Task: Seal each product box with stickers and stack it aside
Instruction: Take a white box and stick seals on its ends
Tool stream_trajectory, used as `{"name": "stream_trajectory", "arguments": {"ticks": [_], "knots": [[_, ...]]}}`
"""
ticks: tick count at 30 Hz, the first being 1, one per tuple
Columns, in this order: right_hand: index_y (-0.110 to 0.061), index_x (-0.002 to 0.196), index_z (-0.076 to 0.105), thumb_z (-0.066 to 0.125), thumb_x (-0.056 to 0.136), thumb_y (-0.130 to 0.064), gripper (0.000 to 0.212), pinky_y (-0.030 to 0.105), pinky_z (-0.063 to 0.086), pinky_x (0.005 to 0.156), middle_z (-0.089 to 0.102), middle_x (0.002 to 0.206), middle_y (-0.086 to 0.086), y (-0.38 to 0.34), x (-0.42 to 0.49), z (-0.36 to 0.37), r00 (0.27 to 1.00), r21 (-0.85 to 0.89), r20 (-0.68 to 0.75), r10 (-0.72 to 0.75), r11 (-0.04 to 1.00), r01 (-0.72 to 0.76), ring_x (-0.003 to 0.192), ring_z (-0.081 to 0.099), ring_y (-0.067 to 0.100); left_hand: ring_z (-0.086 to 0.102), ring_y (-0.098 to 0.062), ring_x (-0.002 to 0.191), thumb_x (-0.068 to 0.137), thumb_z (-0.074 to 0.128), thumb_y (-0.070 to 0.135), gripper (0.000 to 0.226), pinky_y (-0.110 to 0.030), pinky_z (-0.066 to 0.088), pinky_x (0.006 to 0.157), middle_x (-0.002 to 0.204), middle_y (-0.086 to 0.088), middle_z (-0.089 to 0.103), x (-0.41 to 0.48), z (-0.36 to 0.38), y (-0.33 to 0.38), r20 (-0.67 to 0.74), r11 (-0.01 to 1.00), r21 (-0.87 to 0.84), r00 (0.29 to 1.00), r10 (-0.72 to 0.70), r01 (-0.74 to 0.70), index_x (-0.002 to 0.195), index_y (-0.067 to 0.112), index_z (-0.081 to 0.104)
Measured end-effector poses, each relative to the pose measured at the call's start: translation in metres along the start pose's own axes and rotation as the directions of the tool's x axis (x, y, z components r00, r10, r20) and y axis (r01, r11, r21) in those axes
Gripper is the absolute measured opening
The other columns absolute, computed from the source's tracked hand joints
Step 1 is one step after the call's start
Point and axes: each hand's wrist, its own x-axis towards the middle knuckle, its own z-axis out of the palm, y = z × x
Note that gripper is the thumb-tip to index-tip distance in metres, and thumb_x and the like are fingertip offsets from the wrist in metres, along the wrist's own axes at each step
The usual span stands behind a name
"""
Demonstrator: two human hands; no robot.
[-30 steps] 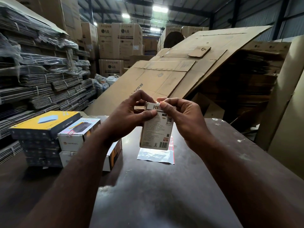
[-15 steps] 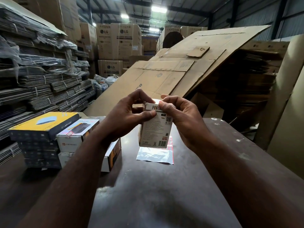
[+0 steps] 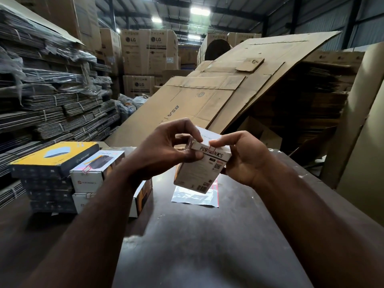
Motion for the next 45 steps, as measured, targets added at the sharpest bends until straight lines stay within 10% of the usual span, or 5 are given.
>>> {"name": "stream_trajectory", "arguments": {"ticks": [11, 28, 33, 37, 45], "knots": [[-0.012, 0.101, 0.063, 0.058, 0.095, -0.034, 0.024, 0.035, 0.049, 0.083, 0.066, 0.086, 0.007, 0.007, -0.002, 0.013, 0.987, -0.197, 0.006, -0.158, 0.968, 0.156, 0.087, 0.063, 0.023, 0.071, -0.018, 0.096, 0.076, 0.074, 0.012, 0.027, -0.029, 0.058, 0.076, 0.094, 0.004, 0.072, 0.001, -0.009, -0.001, -0.019, 0.988, -0.137, 0.997, -0.074, 0.07, 0.098, 0.017, 0.059], [-0.014, 0.153, 0.038, 0.061, 0.086, -0.064, 0.087, 0.04, 0.058, 0.094, 0.061, 0.14, 0.005, 0.011, 0.002, 0.013, 0.794, -0.656, 0.006, -0.608, 0.597, 0.462, 0.115, 0.066, 0.014, 0.069, -0.016, 0.088, 0.089, 0.066, 0.043, 0.026, -0.037, 0.058, 0.077, 0.098, -0.001, 0.069, 0.017, 0.023, -0.011, -0.39, 0.996, -0.079, 0.919, -0.062, 0.034, 0.106, 0.025, 0.059], [-0.008, 0.147, 0.049, 0.057, 0.1, -0.039, 0.057, 0.024, 0.058, 0.082, 0.037, 0.157, -0.007, 0.005, 0.001, 0.01, 0.831, -0.629, 0.037, -0.555, 0.633, 0.45, 0.112, 0.065, 0.01, 0.071, -0.014, 0.083, 0.084, 0.062, 0.054, 0.027, -0.043, 0.059, 0.076, 0.09, 0.007, 0.071, 0.022, 0.034, -0.016, -0.526, 0.995, 0.091, 0.851, 0.017, 0.037, 0.1, 0.033, 0.061], [-0.021, 0.106, 0.065, 0.05, 0.104, -0.029, 0.017, 0.014, 0.05, 0.062, 0.065, 0.107, -0.011, 0.001, 0.002, 0.001, 0.856, -0.609, 0.045, -0.515, 0.665, 0.432, 0.076, 0.065, -0.005, 0.068, -0.009, 0.086, 0.09, 0.054, 0.046, 0.025, -0.041, 0.059, 0.078, 0.095, 0.006, 0.069, 0.021, 0.025, -0.013, -0.391, 0.988, 0.153, 0.92, 0.034, 0.029, 0.11, 0.032, 0.058], [-0.009, 0.142, 0.053, 0.058, 0.075, -0.082, 0.099, 0.037, 0.062, 0.084, 0.062, 0.138, 0.008, 0.001, 0.0, 0.005, 0.766, -0.748, -0.008, -0.643, 0.512, 0.422, 0.107, 0.069, 0.015, 0.066, -0.021, 0.104, 0.093, 0.047, 0.033, 0.031, -0.04, 0.056, 0.089, 0.114, -0.007, 0.066, 0.017, 0.028, -0.007, -0.276, 0.997, -0.078, 0.96, -0.04, 0.018, 0.12, 0.028, 0.06]]}}
